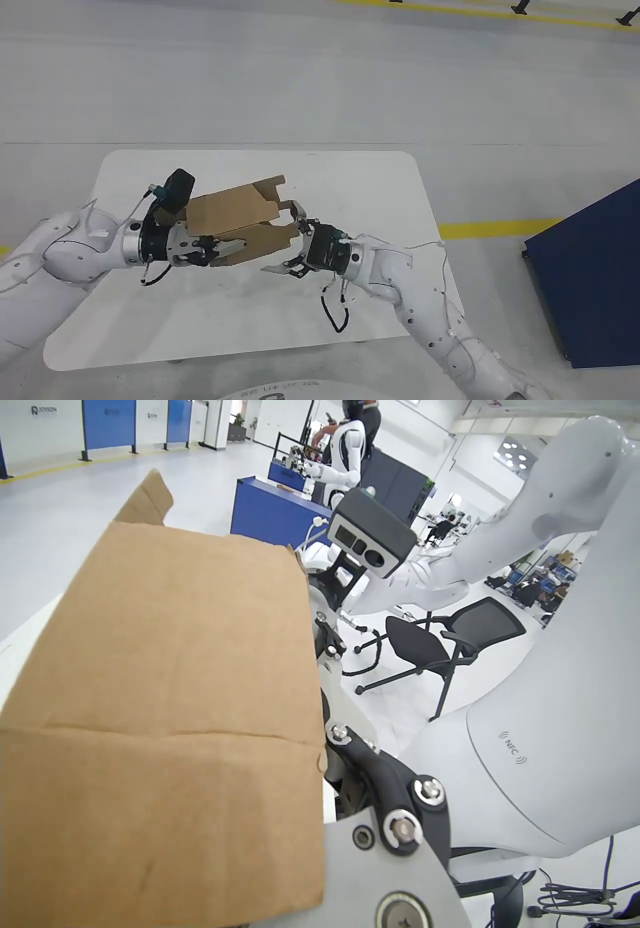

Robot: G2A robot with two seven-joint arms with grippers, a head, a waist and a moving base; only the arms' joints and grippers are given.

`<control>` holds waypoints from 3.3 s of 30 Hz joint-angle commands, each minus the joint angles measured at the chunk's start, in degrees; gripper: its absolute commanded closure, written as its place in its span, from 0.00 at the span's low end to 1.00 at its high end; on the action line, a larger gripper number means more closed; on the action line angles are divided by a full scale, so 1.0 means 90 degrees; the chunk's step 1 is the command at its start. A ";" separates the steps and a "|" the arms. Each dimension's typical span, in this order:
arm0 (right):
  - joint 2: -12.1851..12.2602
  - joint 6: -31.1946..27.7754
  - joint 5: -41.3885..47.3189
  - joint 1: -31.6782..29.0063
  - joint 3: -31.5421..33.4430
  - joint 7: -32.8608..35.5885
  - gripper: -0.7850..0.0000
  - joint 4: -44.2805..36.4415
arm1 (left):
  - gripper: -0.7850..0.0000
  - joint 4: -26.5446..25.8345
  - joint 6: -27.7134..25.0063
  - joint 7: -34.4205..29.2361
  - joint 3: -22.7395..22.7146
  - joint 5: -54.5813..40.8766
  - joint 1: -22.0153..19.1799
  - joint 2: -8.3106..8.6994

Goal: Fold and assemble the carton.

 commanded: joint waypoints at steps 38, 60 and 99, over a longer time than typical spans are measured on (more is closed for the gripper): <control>0.0125 0.0561 0.0033 -0.0328 0.0919 -0.0171 0.00 0.0327 | 1.00 0.0045 0.0000 -0.1744 -0.0320 -0.1641 -0.0060 0.0075; -0.0090 -0.0580 0.1301 0.0947 0.0209 0.0466 0.00 0.1305 | 1.00 0.0112 0.0000 -0.2179 0.0918 -0.2058 -0.0820 0.0443; -0.0204 -0.1470 0.1489 0.1402 -0.0270 0.0644 0.00 0.1522 | 1.00 0.0435 0.0000 -0.2179 0.0142 -0.2655 -0.0586 0.0053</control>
